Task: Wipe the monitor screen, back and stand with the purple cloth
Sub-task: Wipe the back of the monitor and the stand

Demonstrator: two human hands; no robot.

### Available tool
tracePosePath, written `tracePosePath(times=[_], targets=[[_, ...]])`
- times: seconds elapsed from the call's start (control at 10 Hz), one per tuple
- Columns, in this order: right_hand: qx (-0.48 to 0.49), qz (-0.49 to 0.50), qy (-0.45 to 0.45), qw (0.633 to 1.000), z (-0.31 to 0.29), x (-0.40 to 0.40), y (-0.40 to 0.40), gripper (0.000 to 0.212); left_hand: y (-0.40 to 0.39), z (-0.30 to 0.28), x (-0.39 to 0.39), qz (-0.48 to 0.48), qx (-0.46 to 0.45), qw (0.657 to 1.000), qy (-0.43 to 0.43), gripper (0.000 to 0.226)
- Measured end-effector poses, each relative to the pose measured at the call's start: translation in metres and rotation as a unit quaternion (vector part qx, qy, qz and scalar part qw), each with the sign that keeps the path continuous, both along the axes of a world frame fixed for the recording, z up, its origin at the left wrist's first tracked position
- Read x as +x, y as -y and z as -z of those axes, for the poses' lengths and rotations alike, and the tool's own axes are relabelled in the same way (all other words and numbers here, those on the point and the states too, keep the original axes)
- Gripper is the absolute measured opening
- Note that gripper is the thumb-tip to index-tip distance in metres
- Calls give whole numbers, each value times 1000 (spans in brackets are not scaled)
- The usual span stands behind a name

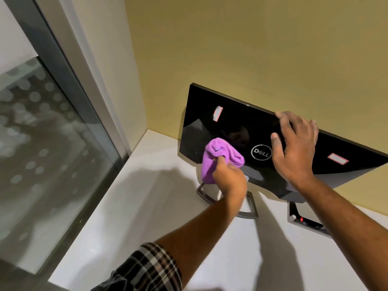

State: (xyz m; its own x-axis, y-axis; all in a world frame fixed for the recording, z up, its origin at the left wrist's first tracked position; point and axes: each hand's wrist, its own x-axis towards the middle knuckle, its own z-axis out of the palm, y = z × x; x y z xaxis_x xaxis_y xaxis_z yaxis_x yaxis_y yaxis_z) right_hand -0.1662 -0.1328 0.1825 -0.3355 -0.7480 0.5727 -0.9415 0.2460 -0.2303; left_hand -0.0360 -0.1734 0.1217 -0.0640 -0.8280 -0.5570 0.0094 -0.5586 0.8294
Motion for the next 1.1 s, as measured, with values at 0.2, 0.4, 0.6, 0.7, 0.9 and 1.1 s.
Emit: tracePosePath(times=[0.2,0.4,0.6,0.7,0.9,1.1], targets=[[12,-9,-7,1000,-3,-5,2,47,-24,4,-23,117,-172,974,86,98],[6,-11,-1,1000,0,-1,-4,49,17,31,-13,64,-142,970,185,67],[10,2,6,1000,-3,1,1,49,70,46,9,51,-117,964,232,55],[8,7,6,1000,-2,1,0,49,68,52,10,175,-157,903,360,65],[16,21,0,1000,-1,3,2,49,63,16,2,20,-32,980,197,41],[28,16,-10,999,-4,-2,4,51,17,-8,-8,89,-53,982,159,29]])
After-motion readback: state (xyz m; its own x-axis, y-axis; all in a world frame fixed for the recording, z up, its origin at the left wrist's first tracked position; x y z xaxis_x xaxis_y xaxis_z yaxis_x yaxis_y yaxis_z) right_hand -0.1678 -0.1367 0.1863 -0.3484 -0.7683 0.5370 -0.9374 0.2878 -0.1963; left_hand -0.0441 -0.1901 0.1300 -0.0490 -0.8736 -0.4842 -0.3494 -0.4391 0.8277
